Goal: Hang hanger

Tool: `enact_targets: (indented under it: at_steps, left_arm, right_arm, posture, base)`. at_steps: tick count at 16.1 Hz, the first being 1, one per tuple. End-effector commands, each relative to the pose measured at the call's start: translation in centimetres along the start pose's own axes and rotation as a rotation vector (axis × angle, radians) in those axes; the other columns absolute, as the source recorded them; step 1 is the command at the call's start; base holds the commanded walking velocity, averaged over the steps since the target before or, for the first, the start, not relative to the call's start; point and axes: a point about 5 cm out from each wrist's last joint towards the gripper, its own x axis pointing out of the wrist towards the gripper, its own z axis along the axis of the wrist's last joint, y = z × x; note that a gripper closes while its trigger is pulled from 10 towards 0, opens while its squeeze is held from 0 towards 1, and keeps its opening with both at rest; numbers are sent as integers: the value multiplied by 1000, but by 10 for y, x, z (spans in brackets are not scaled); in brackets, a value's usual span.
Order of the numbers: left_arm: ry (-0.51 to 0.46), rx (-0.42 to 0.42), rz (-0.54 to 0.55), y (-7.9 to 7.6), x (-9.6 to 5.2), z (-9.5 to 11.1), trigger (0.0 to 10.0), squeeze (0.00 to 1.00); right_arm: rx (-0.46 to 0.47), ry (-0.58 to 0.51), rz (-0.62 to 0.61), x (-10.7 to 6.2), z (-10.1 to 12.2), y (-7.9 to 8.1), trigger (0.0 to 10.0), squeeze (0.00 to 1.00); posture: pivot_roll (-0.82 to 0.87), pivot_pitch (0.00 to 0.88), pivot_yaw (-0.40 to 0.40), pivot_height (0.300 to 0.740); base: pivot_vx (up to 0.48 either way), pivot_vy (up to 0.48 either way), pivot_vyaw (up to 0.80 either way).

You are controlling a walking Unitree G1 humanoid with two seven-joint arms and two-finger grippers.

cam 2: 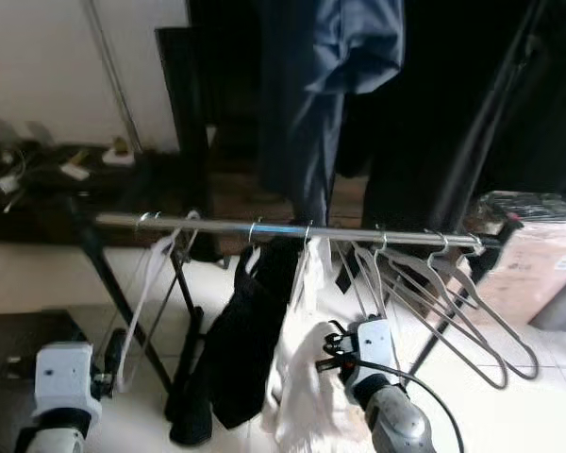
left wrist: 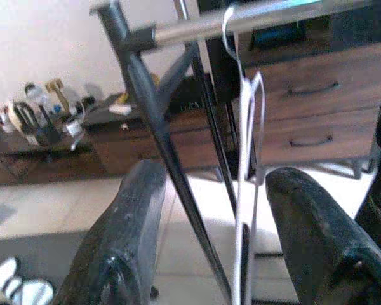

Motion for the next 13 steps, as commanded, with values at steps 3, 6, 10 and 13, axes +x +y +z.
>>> enact_targets:
  at_steps: [3,6,10,13]
  left_arm:
    - [18,5,6,-1,-1,-1,10000,0]
    - [72,-23,87,8,5,-4,10000,0]
    - [168,-90,24,8,17,-4,10000,0]
    - [235,-124,51,17,27,-4,10000,937]
  right_arm:
    - [-8,0,-20,-4,1,-8,10000,0]
    - [-9,5,-18,-4,0,-9,10000,0]
    - [-8,8,-19,-4,0,-9,10000,0]
    - [-7,9,-19,-4,0,-9,10000,0]
  posture:
    - [128,91,-51,740]
    - [129,96,-53,740]
    - [127,107,-56,740]
    - [130,116,-58,740]
  base:
    - [341,0,0]
    - [200,0,0]
    - [0,0,0]
    - [0,0,0]
